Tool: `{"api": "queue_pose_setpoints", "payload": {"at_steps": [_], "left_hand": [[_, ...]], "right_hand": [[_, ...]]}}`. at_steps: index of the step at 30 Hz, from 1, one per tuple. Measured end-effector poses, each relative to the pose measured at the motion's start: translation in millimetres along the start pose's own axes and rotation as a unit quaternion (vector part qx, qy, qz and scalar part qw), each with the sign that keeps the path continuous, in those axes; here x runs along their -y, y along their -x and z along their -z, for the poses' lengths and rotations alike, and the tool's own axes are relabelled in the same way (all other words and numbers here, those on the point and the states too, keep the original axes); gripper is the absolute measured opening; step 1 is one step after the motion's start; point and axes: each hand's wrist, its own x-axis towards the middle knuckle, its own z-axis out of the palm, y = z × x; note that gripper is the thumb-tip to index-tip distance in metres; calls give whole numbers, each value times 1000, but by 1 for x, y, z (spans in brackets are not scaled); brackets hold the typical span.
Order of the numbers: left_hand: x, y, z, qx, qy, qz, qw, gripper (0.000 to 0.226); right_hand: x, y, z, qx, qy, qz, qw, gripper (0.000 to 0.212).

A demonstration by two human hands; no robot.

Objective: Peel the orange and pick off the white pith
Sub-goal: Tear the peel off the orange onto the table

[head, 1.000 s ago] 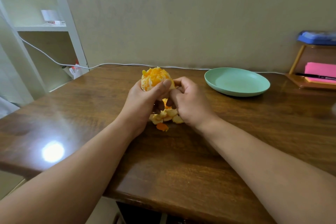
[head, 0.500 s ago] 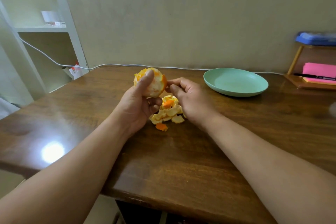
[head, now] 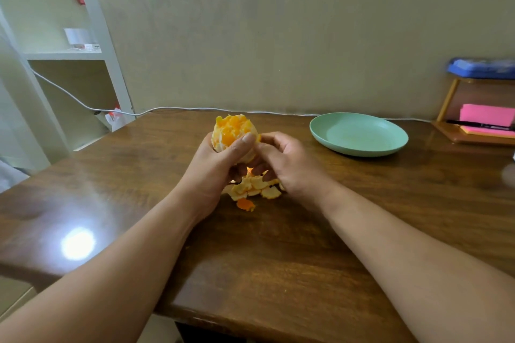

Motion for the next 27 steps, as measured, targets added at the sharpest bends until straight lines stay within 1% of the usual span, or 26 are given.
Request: {"api": "queue_pose_setpoints", "payload": {"at_steps": [2,4,9,13,17,21,25,27], "left_hand": [[1,0,0,-18,-13,1,1000,55],[2,2,0,-28,-27,-2,999,68],[1,5,-6,-43,-53,-22,997,63],[2,4,-5,-48,-59,-13,997,74],[1,5,-5,-48,-55,-5,997,73],[1,7,-8,-55,-55,-10,997,70],[0,7,-7,-62,-52,-6,997,70],[1,8,-7,-64,-50,-4,997,67]], "right_hand": [[3,3,0,18,-16,-6,1000,25],[4,5,-1,19,-16,-3,1000,24],[4,6,-4,-9,-2,21,1000,17],[5,6,-5,-21,28,36,999,18],[4,6,-4,-12,63,41,997,20],[0,3,-5,-49,49,63,996,17],[-1,1,-8,-65,26,62,996,16],[-1,-1,-10,-76,-2,57,995,17]]}}
